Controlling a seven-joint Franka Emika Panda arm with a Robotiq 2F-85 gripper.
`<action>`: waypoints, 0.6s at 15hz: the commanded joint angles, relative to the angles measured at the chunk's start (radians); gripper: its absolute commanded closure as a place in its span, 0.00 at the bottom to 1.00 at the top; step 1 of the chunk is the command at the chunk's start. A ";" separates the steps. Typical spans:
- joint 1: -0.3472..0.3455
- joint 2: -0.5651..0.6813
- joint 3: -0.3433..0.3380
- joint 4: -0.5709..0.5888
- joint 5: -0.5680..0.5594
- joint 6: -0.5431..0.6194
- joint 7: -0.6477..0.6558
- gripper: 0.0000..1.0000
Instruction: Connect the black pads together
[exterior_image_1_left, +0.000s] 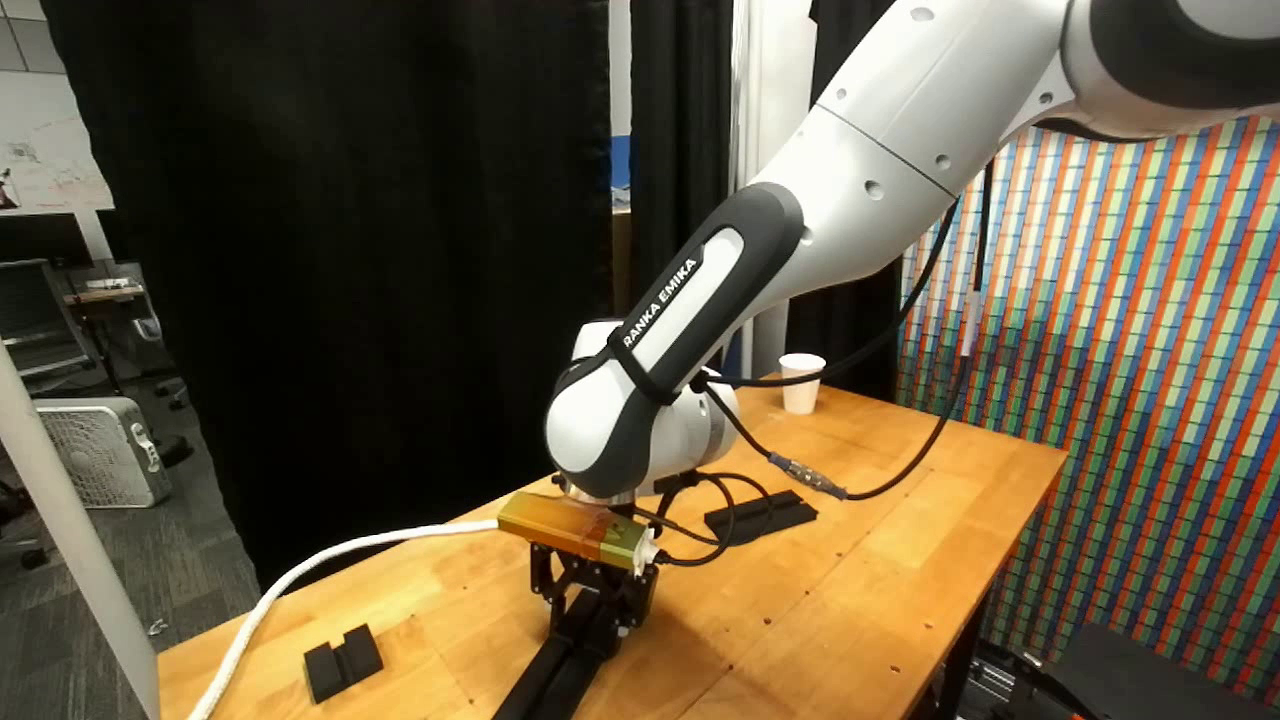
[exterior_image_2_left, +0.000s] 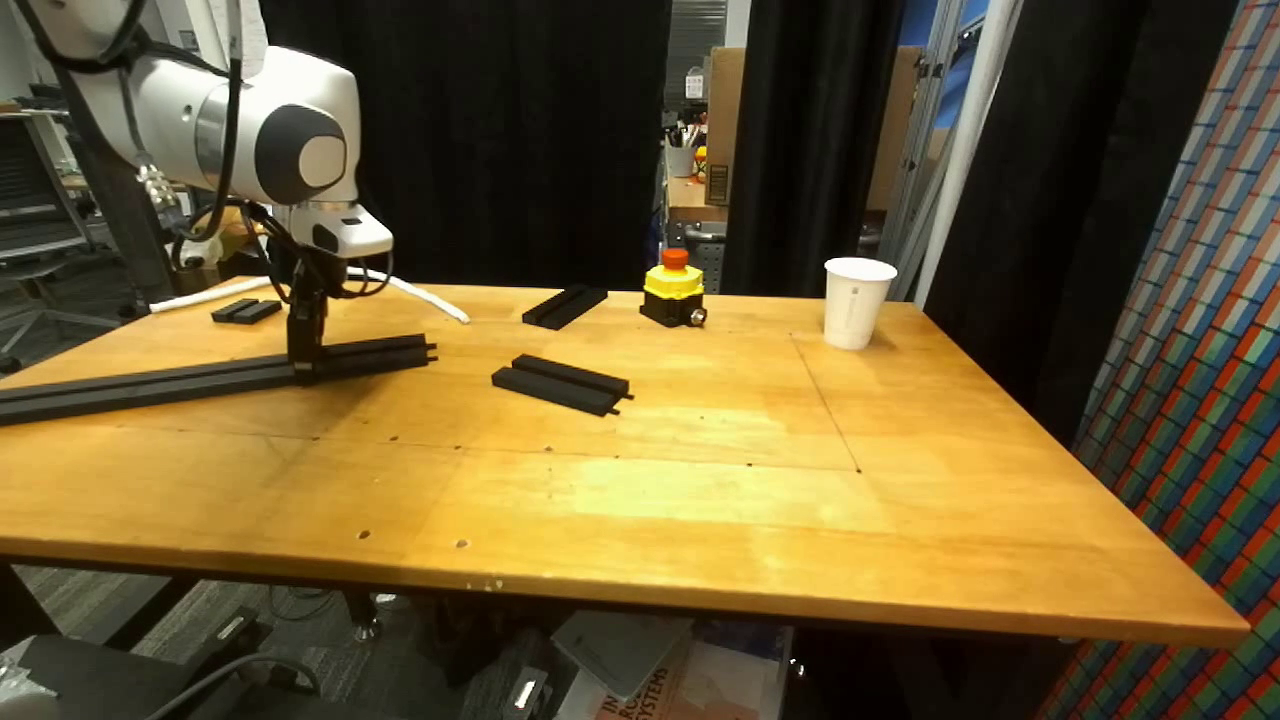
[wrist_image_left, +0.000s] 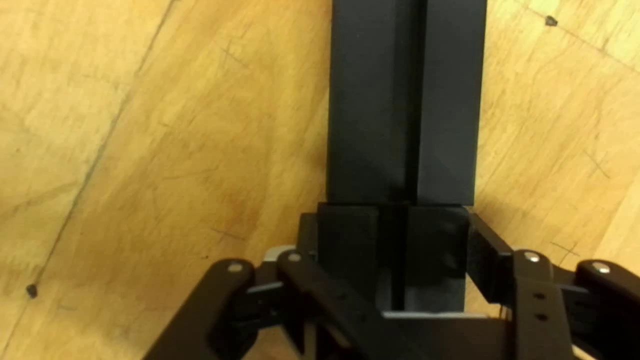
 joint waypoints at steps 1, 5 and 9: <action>-0.006 0.053 0.015 0.038 0.034 0.015 -0.041 0.55; -0.002 0.054 0.009 0.048 0.023 0.013 -0.037 0.55; -0.001 0.056 0.006 0.059 0.016 0.006 -0.039 0.55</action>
